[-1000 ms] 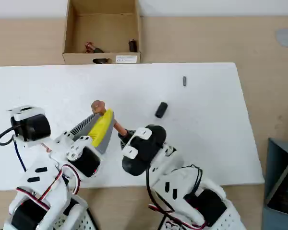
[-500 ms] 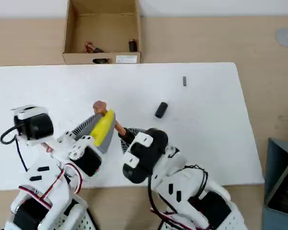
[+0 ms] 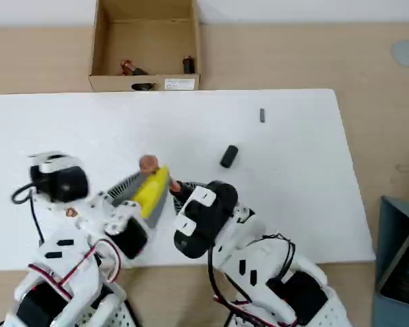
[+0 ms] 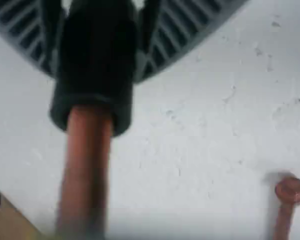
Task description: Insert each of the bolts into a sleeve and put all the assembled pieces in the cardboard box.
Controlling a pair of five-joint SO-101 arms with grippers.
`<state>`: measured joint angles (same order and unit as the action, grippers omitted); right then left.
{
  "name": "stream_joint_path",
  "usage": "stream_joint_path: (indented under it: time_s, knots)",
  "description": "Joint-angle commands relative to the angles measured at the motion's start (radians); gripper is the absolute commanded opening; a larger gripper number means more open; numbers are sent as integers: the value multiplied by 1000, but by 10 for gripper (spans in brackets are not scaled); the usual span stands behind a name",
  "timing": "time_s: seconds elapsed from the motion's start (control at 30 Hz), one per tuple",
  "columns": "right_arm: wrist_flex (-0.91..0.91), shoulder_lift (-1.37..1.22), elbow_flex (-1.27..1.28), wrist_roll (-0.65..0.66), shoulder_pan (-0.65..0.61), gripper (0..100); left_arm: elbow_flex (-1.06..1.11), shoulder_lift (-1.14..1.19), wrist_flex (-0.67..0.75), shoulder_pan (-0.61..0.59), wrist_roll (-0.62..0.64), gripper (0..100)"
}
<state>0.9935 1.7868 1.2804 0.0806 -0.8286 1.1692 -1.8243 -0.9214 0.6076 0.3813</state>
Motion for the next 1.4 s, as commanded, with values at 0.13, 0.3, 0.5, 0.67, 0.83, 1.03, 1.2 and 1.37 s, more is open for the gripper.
stream_joint_path:
  time_s: [0.13,0.3,0.5,0.67,0.83,1.03,1.2,1.37]
  knots:
    - [-23,13,-77,6,-10,9,5,1,-72,92,-87,1]
    - [-23,13,-76,6,-12,9,5,1,-143,133,-100,1]
    - [-23,13,-73,6,-12,9,5,1,-238,124,-101,5]
    - [-23,13,-73,6,-12,9,-5,1,-325,123,-98,113]
    - [-25,13,-59,6,-12,9,-9,1,-334,57,-106,163]
    - [-25,13,-58,6,-10,9,-106,2,-348,25,-107,164]
    - [-23,12,-58,6,-10,9,-201,2,-388,25,-141,160]
    - [-23,8,-56,6,-8,9,-293,2,-416,25,-184,119]
